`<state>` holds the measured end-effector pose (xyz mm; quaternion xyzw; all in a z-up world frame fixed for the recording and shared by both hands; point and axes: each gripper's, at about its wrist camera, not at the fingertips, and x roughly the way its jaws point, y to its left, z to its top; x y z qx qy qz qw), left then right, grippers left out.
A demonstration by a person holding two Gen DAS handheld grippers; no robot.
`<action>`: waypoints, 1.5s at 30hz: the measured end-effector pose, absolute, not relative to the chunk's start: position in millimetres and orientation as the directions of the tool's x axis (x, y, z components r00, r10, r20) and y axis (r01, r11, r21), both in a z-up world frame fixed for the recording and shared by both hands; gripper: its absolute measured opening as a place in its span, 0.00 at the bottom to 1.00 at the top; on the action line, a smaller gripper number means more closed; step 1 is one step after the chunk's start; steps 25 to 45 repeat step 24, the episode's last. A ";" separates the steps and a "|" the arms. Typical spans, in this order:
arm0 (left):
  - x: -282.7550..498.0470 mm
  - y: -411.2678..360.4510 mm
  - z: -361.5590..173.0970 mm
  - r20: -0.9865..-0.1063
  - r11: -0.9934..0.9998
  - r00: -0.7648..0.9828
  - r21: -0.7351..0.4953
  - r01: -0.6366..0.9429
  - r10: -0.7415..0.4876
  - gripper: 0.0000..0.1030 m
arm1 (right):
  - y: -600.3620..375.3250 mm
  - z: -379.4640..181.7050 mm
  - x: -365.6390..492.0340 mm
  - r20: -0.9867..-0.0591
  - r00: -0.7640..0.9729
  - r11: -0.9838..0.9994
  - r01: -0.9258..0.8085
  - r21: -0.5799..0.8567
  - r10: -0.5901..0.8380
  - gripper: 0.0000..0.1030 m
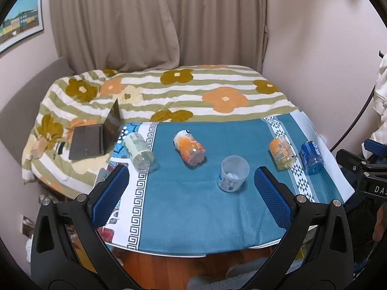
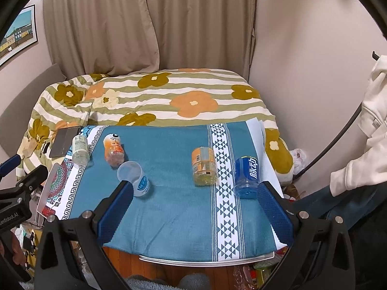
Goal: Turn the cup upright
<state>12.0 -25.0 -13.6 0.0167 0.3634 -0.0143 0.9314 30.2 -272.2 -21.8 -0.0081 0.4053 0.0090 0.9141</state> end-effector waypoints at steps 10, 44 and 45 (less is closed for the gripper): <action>9.2 -22.8 -10.0 -0.668 0.999 0.744 0.012 0.046 -0.026 1.00 | -270.9 -17.8 31.2 -0.734 0.679 1.000 -0.018 -0.007 0.007 0.99; 6.1 -20.8 -8.9 -0.641 0.999 0.767 0.043 0.019 0.013 1.00 | -268.6 -15.4 32.2 -0.732 0.681 1.000 -0.021 -0.011 0.006 0.99; 6.1 -20.8 -8.9 -0.641 0.999 0.767 0.043 0.019 0.013 1.00 | -268.6 -15.4 32.2 -0.732 0.681 1.000 -0.021 -0.011 0.006 0.99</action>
